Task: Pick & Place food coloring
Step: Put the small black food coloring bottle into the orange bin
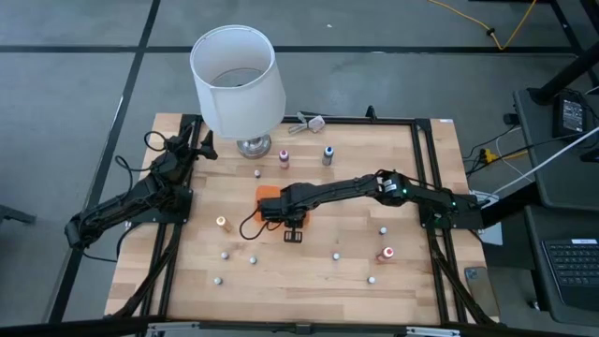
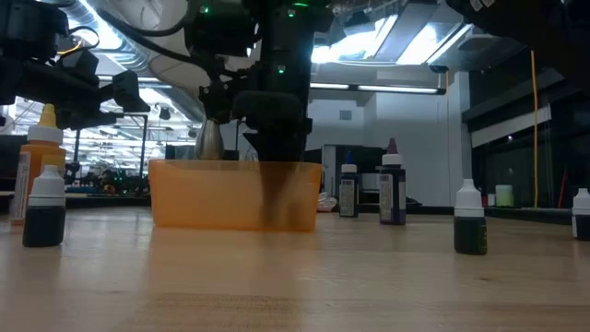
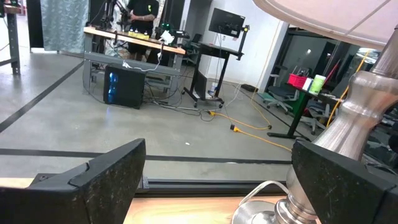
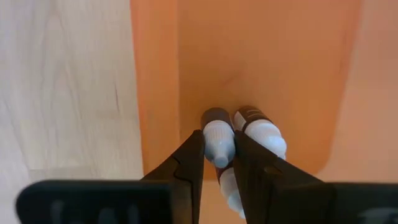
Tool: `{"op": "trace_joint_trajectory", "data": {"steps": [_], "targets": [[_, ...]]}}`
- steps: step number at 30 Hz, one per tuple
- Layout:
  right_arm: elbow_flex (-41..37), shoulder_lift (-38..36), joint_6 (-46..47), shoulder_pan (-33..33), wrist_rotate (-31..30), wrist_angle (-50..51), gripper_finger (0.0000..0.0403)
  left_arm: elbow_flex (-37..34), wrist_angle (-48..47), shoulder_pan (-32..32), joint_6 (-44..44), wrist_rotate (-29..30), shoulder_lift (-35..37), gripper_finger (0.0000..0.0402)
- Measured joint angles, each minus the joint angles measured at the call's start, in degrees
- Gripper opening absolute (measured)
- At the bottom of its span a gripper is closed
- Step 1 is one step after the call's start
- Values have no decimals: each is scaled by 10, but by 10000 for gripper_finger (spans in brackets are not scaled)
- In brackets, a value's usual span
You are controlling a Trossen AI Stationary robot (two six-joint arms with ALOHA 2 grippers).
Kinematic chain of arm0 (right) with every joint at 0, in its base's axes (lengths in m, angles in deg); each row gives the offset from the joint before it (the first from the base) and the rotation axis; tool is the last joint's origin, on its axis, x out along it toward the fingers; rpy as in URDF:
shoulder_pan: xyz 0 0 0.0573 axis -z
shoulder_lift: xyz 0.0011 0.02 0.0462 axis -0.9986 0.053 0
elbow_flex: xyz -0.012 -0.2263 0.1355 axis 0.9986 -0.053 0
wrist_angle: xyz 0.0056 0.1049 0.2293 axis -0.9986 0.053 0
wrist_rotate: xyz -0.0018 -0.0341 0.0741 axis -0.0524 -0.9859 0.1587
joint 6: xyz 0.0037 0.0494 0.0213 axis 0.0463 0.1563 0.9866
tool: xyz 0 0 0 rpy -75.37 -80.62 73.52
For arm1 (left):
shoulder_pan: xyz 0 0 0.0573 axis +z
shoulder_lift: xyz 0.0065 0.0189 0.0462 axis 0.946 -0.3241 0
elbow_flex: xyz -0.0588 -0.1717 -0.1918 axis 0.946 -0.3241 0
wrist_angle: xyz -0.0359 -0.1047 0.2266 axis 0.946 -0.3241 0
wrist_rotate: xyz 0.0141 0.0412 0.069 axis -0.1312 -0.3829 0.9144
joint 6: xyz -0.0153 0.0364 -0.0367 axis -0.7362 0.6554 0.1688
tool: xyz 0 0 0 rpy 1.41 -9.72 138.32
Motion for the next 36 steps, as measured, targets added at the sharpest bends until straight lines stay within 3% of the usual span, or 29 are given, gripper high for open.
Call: {"op": "trace_joint_trajectory", "data": {"steps": [6, 13, 23, 29, 36], "targets": [[0, -1, 0, 0, 1, 3, 94, 0, 0, 0, 0, 0, 0, 391], [30, 0, -3, 2, 0, 24, 141, 0, 0, 0, 0, 0, 0, 391], [91, -10, 2, 3, -22, 106, 178, 0, 0, 0, 0, 0, 0, 391], [67, -62, 97, 3, -38, 123, 178, 0, 0, 0, 0, 0, 0, 391], [-66, -163, 278, 2, -74, 106, 178, 0, 0, 0, 0, 0, 0, 391]]}}
